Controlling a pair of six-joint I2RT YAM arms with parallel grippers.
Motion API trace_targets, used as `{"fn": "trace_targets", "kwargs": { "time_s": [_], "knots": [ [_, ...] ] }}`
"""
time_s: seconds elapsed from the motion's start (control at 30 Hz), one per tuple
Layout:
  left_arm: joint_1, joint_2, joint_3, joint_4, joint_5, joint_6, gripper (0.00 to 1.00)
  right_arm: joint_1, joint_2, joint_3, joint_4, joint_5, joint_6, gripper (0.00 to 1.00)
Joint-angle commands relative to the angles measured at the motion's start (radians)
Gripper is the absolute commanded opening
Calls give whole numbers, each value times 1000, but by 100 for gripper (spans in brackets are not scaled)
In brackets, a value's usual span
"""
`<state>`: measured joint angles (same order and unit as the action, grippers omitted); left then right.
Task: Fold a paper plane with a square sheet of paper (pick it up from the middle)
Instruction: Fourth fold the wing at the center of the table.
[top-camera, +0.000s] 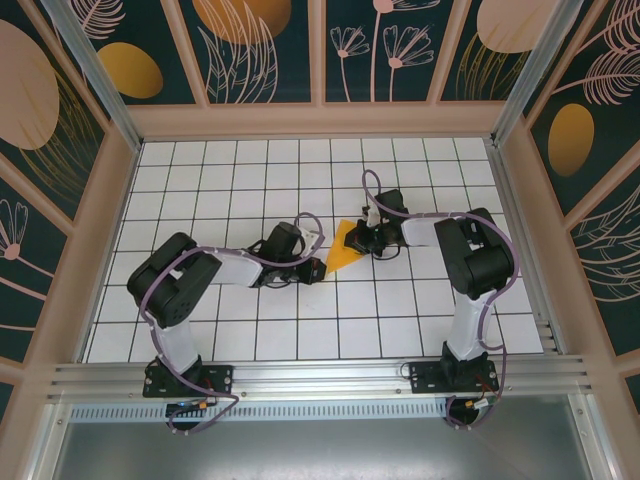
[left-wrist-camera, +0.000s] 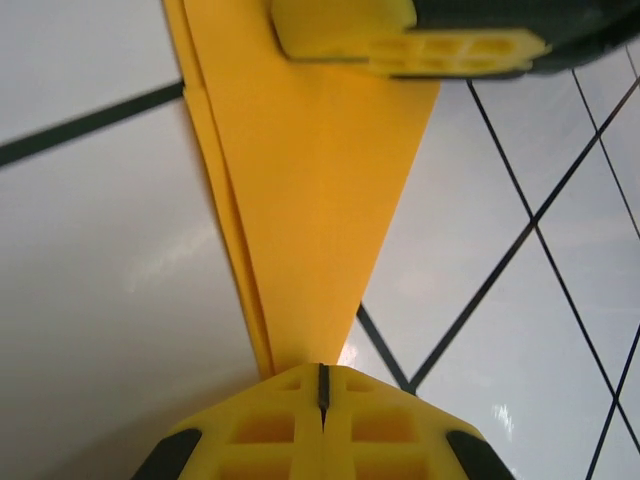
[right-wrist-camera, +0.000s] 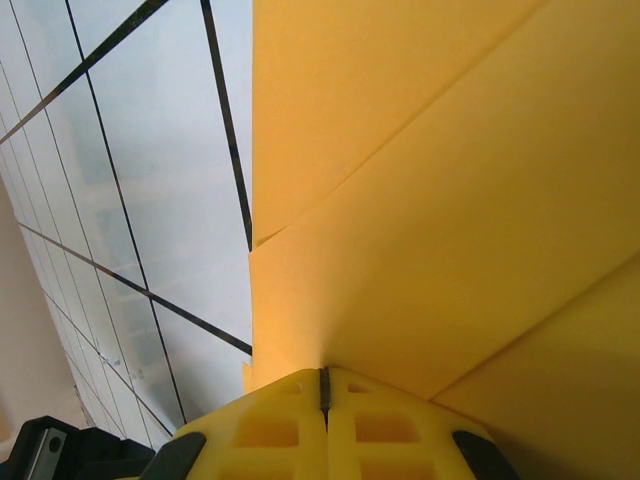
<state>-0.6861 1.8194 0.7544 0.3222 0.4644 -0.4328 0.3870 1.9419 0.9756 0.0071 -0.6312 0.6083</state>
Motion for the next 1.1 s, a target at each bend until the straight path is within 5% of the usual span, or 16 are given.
{"fn": "trace_targets", "kwargs": {
  "time_s": [0.0, 0.17, 0.4, 1.07],
  "knots": [
    [-1, -48, -41, -150, 20, 48, 0, 5, 129, -60, -167, 229, -11, 2],
    [-1, -99, -12, -129, 16, 30, 0, 5, 128, -59, -168, 229, -12, 2],
    [-2, -112, -15, 190, 19, -211, 0, 7, 128, -53, -164, 222, -7, 2],
    [-16, 89, 91, -35, -74, -184, 0, 7, 61, -14, -138, 159, -53, 2]
  ]
}}
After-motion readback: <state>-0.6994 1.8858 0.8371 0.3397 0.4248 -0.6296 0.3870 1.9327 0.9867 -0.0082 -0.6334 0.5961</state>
